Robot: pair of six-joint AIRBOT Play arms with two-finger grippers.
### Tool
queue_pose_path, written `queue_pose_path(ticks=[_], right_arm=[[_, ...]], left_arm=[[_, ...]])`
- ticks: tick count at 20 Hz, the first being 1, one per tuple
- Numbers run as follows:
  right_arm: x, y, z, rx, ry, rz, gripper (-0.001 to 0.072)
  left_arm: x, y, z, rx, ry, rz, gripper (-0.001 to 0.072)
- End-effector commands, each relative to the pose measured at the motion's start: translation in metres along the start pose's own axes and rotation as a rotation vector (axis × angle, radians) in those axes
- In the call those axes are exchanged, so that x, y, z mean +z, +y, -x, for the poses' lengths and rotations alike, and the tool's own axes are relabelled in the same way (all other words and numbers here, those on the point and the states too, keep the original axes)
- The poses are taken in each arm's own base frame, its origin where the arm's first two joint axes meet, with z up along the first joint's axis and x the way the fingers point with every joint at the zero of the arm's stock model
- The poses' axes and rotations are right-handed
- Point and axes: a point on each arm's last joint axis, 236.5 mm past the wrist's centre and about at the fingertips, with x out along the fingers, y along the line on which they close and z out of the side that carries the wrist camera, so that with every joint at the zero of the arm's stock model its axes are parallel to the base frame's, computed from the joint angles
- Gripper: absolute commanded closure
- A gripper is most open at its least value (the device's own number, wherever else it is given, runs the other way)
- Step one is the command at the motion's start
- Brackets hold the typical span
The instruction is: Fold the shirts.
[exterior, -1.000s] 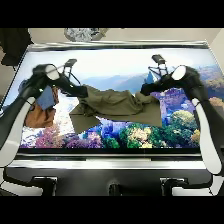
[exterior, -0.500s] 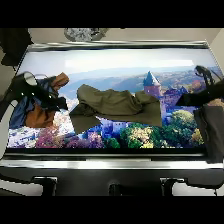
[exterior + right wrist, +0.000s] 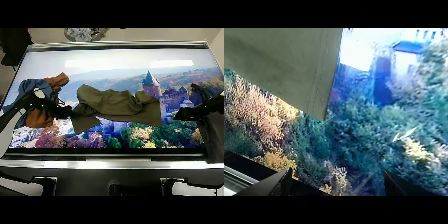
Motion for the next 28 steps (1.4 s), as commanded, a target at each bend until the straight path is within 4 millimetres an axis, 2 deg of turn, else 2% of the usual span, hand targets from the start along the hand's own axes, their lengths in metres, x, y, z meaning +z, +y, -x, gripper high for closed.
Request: queue_pose_path(ticks=[1, 2, 3, 4, 8, 10, 12, 14, 15, 16, 17, 18, 19, 20, 21, 22, 23, 24, 25, 26, 27, 28], right_arm=[[-0.008, -0.002, -0.014, 0.013, 0.013, -0.019, 0.005], [-0.008, -0.001, -0.019, 0.021, 0.007, -0.025, 0.0049], [-0.008, 0.0, -0.024, 0.033, -0.004, -0.035, 0.005], [-0.006, 0.003, -0.031, 0.05, -0.019, -0.049, 0.005], [-0.001, 0.026, -0.071, 0.053, -0.012, -0.001, 0.0047], [0.008, 0.022, -0.09, 0.009, -0.022, -0.018, 0.0047], [0.019, 0.028, -0.104, 0.062, -0.05, -0.098, 0.0052], [0.027, 0.037, -0.115, 0.129, -0.064, -0.146, 0.0117], [0.027, 0.041, -0.121, 0.157, -0.055, -0.18, 0.0174], [0.028, 0.044, -0.126, 0.175, -0.049, -0.208, 0.029], [0.03, 0.047, -0.128, 0.189, -0.052, -0.213, 0.0505], [0.031, 0.051, -0.125, 0.209, -0.053, -0.212, 0.0669], [0.034, 0.055, -0.116, 0.213, -0.055, -0.158, 0.0673], [0.037, 0.058, -0.101, 0.201, -0.053, -0.06, 0.0673], [0.044, 0.063, -0.079, 0.181, -0.063, 0.033, 0.0674], [0.054, 0.067, -0.047, 0.13, -0.091, 0.147, 0.0674], [0.07, 0.071, -0.005, 0.052, -0.149, 0.256, 0.0674], [0.086, 0.076, 0.042, -0.054, -0.23, 0.335, 0.0674], [0.104, 0.086, 0.104, -0.189, -0.355, 0.412, 0.0674], [0.117, 0.101, 0.171, -0.329, -0.5, 0.475, 0.0673], [0.12, 0.123, 0.242, -0.469, -0.663, 0.528, 0.0673], [0.11, 0.151, 0.319, -0.624, -0.846, 0.574, 0.0673]], left_arm=[[0.016, -0.005, -0.012, -0.016, -0.063, 0.004, 0.0282], [0.015, -0.009, -0.015, -0.026, -0.056, 0.005, 0.0335], [0.014, -0.013, -0.018, -0.034, -0.049, 0.005, 0.0484], [0.013, -0.015, -0.019, -0.038, -0.047, 0.002, 0.0667], [0.006, -0.024, -0.016, -0.049, -0.023, -0.015, 0.0673], [0.0, -0.028, -0.014, -0.052, -0.003, -0.034, 0.0673], [0.0, -0.033, -0.011, -0.053, -0.01, -0.053, 0.0673], [-0.001, -0.038, -0.009, -0.054, -0.014, -0.067, 0.0673], [-0.002, -0.041, -0.01, -0.053, -0.011, -0.08, 0.0674], [-0.002, -0.042, -0.011, -0.051, -0.011, -0.086, 0.0673], [-0.002, -0.043, -0.01, -0.052, -0.012, -0.088, 0.0673], [-0.001, -0.044, -0.005, -0.053, -0.009, -0.093, 0.0674], [0.004, -0.046, 0.007, -0.054, -0.028, -0.103, 0.0675], [0.017, -0.053, 0.03, -0.055, -0.088, -0.123, 0.0675], [0.033, -0.063, 0.063, -0.059, -0.179, -0.151, 0.0676], [0.051, -0.08, 0.11, -0.063, -0.299, -0.193, 0.0676], [0.063, -0.103, 0.169, -0.069, -0.441, -0.25, 0.0676], [0.066, -0.128, 0.232, -0.075, -0.586, -0.312, 0.0676], [0.062, -0.156, 0.3, -0.083, -0.748, -0.376, 0.0676], [0.046, -0.184, 0.377, -0.092, -0.938, -0.442, 0.0676], [0.023, -0.207, 0.447, -0.097, -1.124, -0.494, 0.0676], [-0.01, -0.222, 0.517, -0.099, -1.316, -0.512, 0.0676]])
